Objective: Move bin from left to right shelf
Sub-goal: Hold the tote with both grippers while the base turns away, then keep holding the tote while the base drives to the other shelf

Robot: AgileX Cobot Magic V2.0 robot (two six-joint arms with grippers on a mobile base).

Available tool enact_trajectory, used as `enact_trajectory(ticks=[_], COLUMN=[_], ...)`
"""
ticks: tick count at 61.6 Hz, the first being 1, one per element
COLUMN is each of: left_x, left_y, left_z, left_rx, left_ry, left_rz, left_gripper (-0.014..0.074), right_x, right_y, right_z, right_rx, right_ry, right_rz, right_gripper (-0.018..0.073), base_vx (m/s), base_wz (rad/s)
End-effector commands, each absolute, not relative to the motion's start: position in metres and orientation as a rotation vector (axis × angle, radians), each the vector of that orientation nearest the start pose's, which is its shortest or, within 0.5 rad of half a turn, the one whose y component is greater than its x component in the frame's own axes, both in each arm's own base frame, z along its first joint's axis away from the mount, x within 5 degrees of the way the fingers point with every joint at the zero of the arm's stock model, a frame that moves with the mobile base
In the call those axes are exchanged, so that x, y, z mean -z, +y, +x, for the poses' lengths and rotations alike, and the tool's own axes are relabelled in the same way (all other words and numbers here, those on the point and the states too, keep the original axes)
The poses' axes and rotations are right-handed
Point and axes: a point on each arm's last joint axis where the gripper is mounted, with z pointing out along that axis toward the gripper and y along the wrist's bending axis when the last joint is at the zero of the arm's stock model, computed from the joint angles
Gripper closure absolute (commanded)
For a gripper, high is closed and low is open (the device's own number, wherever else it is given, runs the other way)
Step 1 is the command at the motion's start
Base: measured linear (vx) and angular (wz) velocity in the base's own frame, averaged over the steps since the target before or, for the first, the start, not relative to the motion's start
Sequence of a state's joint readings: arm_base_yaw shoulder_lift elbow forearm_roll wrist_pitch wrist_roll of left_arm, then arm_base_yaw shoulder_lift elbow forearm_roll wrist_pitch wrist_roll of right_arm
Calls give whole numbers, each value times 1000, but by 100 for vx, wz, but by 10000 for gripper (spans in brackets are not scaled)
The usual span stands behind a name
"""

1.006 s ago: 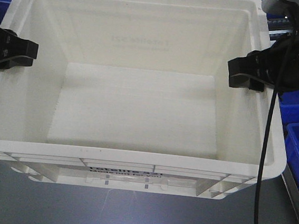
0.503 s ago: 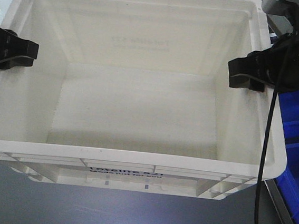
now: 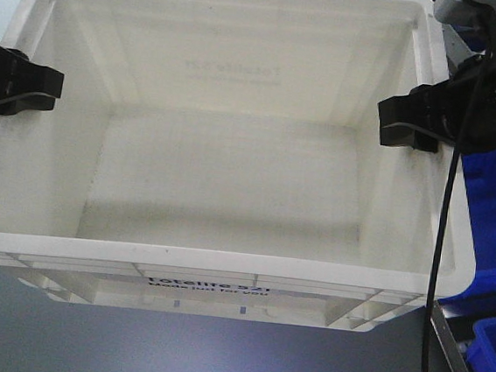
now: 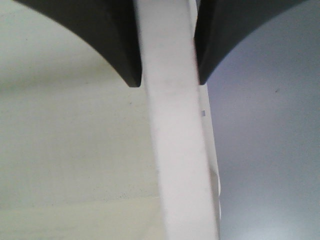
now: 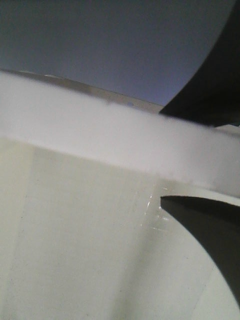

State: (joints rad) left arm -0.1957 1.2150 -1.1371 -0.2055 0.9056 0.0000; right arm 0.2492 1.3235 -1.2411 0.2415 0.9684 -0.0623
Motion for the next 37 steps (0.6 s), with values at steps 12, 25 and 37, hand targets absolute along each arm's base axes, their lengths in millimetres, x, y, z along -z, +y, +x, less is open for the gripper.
enact_trajectory(ticks=[12, 25, 37], left_x=[-387, -387, -387], left_y=[-64, -64, -64], left_z=[235, 235, 235], left_rx=[373, 373, 373], left_ry=[2263, 2263, 2263], left_rz=[173, 173, 173], left_gripper=[601, 601, 601], right_x=[-382, -382, -382], right_y=[82, 82, 82], right_z=[257, 257, 257], right_rx=[-376, -376, -376], right_ry=[2365, 2364, 2363], right_rz=[-288, -288, -288], right_gripper=[564, 564, 564], base_vx=[46, 47, 47], base_wz=[1, 2, 4])
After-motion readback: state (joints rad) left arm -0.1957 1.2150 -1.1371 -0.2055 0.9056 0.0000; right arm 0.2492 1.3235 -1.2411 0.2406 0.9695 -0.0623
